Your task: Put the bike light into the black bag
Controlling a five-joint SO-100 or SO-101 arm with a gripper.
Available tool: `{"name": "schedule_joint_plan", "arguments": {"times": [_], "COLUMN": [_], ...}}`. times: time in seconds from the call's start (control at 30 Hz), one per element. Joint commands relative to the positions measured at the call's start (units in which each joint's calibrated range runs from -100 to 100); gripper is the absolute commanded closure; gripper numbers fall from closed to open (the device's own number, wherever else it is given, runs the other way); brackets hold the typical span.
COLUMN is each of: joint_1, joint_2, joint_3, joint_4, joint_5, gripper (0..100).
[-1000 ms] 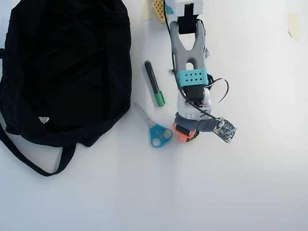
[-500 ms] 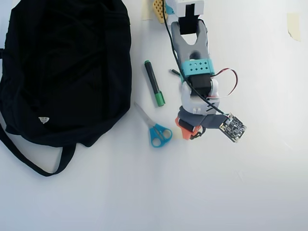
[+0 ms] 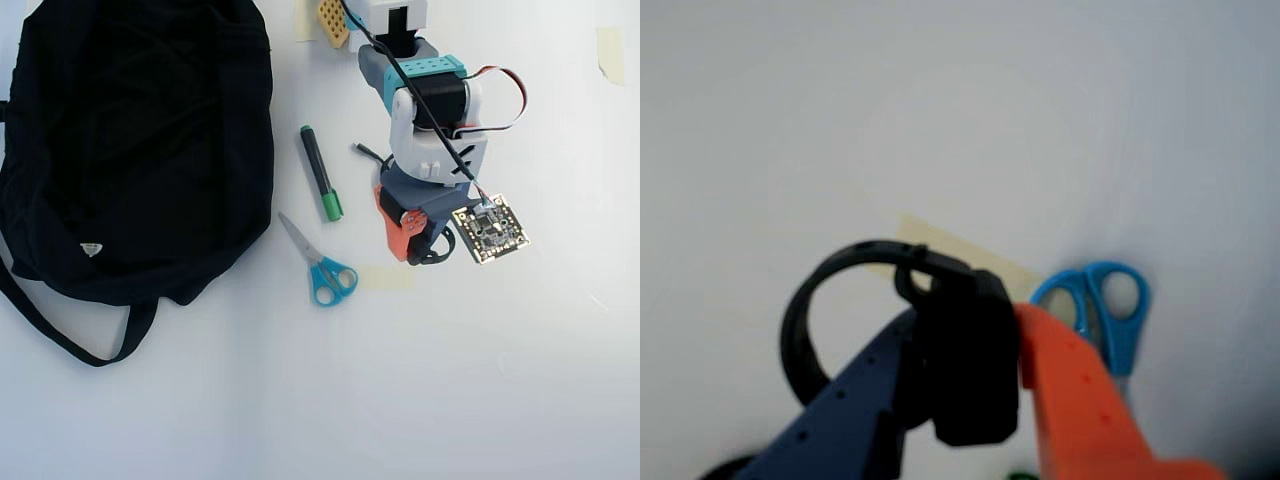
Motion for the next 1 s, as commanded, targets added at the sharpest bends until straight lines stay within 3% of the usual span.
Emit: {"name": "schedule_joint_plan", "arguments": {"times": [0.0,0.37,0.57,0.97], "joint_1": [-0.52,0.75,3.67,8.61], "joint_2": [-7.95,-33.42,-48.61,-70.52], "joint_3": [1.76,34.47,52.17,81.64], "joint_4": [1.29,1.29,1.29,-2.42], "joint_5": [-2.70,-3.86,-10.20,-10.62], "gripper": [98,98,98,98]}}
